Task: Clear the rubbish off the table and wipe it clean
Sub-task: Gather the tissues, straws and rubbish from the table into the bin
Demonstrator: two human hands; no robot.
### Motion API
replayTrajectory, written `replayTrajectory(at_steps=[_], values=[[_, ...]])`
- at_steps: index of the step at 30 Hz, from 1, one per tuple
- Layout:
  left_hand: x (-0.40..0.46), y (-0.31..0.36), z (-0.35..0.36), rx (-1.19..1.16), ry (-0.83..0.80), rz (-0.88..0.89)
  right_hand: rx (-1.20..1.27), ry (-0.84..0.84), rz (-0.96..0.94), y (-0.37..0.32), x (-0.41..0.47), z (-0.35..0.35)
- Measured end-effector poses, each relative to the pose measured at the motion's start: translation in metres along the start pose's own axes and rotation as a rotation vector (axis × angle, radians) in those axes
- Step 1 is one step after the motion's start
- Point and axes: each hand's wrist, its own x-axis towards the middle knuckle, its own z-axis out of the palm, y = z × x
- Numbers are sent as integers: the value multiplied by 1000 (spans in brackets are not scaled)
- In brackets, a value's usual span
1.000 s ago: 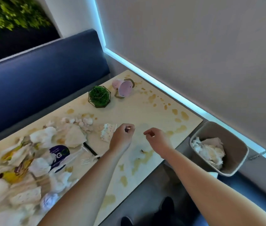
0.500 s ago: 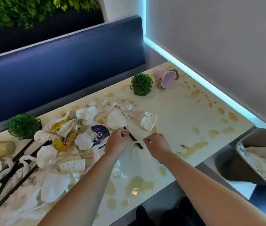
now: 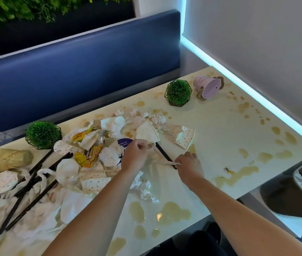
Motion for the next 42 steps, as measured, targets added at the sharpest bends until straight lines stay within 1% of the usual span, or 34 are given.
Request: replayTrajectory(at_steps=[4,8,10,13,16,20,23,27,30,33,36,40,42], values=[[10,6,-3,-86,87,-6,24,1,34,0,1,-5],[24,13,-1,-120,107,12,121,98,71,-2,5,-29],[33,13,2,-92,88,25,171,116,94,-4,15,-40],[49,12,9,39,66,11,174,83,103,-8,38,-56],[59,14,16,172,79,-21,118,-9,56,-9,60,-73],[70,21,26,218,110,-71,-79,-108,-88,-1,90,-88],[81,18,34,268,127,-83,-145,-174,-135,5,106,-94],[87,17,40,385,125,-127,-243,-138,-205,10,120,-91],[84,20,44,407,123,-163,-241,-73,-229,16,127,-87],[82,23,46,383,173,-162,-197,-7,-229,21,130,-88],[80,28,48,332,223,-153,-95,32,-154,24,129,-91],[78,32,45,109,234,-104,64,70,-28,27,118,-96],[74,35,43,44,230,-80,164,84,45,29,109,-99]])
